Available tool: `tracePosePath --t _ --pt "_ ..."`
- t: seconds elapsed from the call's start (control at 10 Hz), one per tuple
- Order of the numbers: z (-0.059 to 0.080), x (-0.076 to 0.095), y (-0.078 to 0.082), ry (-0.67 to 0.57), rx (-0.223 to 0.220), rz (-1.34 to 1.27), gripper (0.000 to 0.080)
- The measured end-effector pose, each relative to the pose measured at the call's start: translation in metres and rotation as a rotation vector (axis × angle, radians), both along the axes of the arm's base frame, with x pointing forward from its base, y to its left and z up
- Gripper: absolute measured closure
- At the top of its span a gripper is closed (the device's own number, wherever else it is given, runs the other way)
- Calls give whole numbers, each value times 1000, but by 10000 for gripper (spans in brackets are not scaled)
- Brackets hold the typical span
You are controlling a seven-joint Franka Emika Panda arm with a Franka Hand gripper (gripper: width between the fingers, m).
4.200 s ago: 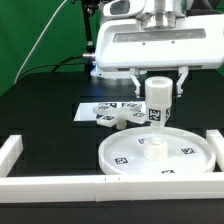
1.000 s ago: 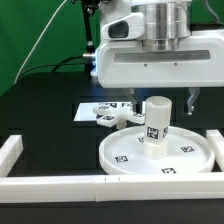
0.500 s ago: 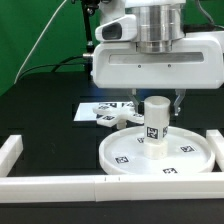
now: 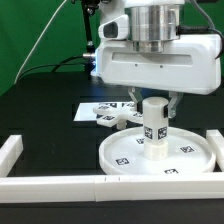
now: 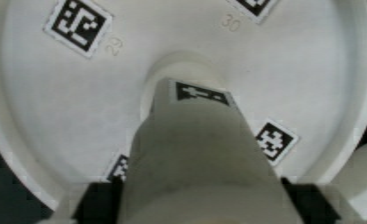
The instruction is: Assemble round table
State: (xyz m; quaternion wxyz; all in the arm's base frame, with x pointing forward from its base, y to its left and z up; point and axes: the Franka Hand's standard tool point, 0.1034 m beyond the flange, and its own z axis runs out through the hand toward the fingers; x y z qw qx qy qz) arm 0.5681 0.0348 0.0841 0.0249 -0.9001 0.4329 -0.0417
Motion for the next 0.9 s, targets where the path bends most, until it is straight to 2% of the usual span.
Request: tracePosePath --t 0.6,0.7,0.9 --pt "-1 -6 11 -1 133 -723 390" --pt "-1 -6 11 -1 134 -728 390" --pt "-1 -7 11 14 80 -481 389"
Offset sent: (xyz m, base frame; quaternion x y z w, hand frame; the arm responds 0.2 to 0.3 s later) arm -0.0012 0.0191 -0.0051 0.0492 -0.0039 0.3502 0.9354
